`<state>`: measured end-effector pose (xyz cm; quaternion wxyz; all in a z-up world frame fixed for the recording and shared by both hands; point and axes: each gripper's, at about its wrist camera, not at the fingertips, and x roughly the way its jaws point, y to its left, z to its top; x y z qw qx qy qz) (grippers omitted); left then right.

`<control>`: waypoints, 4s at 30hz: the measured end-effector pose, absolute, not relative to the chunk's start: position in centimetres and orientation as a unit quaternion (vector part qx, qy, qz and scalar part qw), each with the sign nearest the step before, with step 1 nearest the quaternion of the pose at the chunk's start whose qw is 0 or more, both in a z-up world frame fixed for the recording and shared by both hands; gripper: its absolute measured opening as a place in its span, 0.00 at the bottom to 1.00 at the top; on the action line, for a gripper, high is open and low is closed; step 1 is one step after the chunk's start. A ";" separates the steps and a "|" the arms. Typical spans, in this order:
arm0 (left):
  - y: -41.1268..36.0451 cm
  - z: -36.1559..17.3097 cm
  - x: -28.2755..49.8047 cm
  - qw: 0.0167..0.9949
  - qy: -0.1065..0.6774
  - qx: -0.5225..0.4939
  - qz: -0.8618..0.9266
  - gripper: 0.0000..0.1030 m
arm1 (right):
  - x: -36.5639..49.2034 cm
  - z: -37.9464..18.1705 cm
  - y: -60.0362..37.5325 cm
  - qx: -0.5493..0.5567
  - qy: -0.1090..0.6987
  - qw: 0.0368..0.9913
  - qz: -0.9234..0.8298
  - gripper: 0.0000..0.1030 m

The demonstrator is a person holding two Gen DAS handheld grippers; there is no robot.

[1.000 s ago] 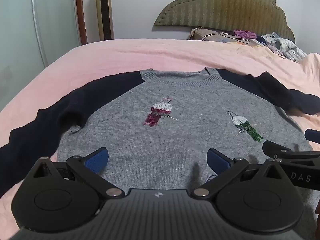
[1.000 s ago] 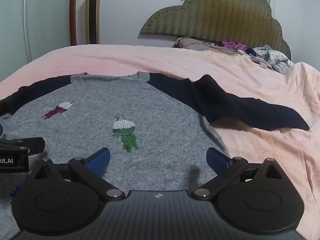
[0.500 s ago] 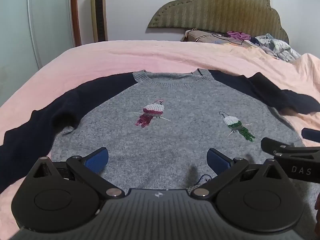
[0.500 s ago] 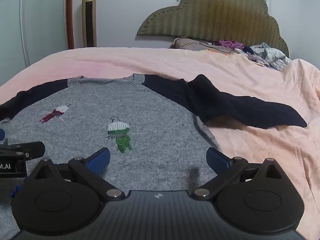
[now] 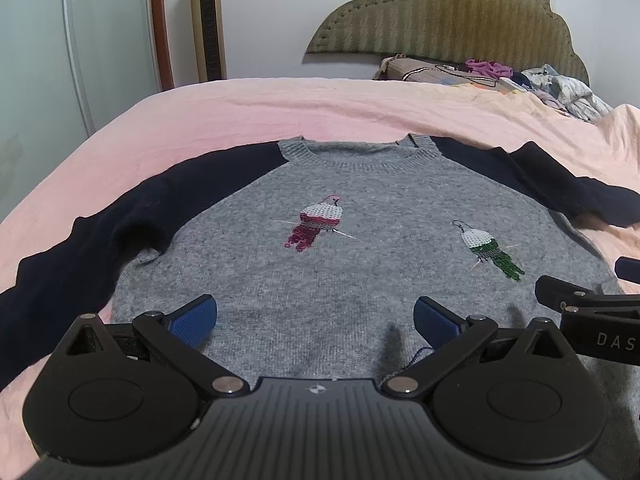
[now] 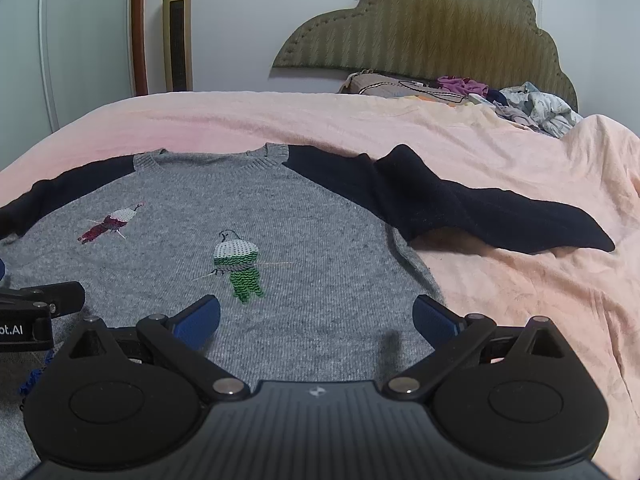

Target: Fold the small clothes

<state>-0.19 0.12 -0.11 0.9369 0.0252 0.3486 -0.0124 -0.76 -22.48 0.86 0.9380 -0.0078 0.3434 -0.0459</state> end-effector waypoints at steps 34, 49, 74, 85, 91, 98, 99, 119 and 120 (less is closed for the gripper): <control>-0.3 0.0 -0.1 0.937 0.348 0.033 -0.005 1.00 | -0.4 0.7 -22.7 -0.003 0.348 0.936 -0.045 1.00; -1.9 1.5 2.2 0.943 0.332 0.030 -0.028 1.00 | 1.2 1.3 -26.8 0.083 0.336 0.938 0.001 1.00; -2.2 -0.7 5.8 0.926 0.374 0.043 -0.041 1.00 | 3.6 -2.6 -56.2 0.487 0.175 0.844 -0.144 0.99; -0.7 0.5 5.2 0.930 0.363 0.042 -0.028 1.00 | 5.8 -3.0 -61.0 0.486 0.168 0.831 -0.212 0.09; 0.9 0.8 5.5 0.931 0.363 0.020 -0.016 1.00 | 5.0 3.4 -58.6 0.349 0.129 0.891 -0.261 0.08; 2.3 0.7 5.5 0.930 0.368 0.006 -0.004 1.00 | 8.5 8.1 -45.0 0.157 0.139 0.966 -0.153 0.08; 2.5 0.7 5.4 0.930 0.368 0.005 -0.002 1.00 | 9.1 8.5 -42.8 0.139 0.145 0.971 -0.129 0.08; 6.2 1.4 3.2 0.933 0.358 -0.012 0.034 1.00 | 15.3 4.5 -12.8 -0.073 0.237 0.959 0.137 0.08; 6.4 1.4 3.1 0.933 0.356 -0.011 0.038 1.00 | 15.4 4.2 -11.8 -0.080 0.239 0.957 0.145 0.08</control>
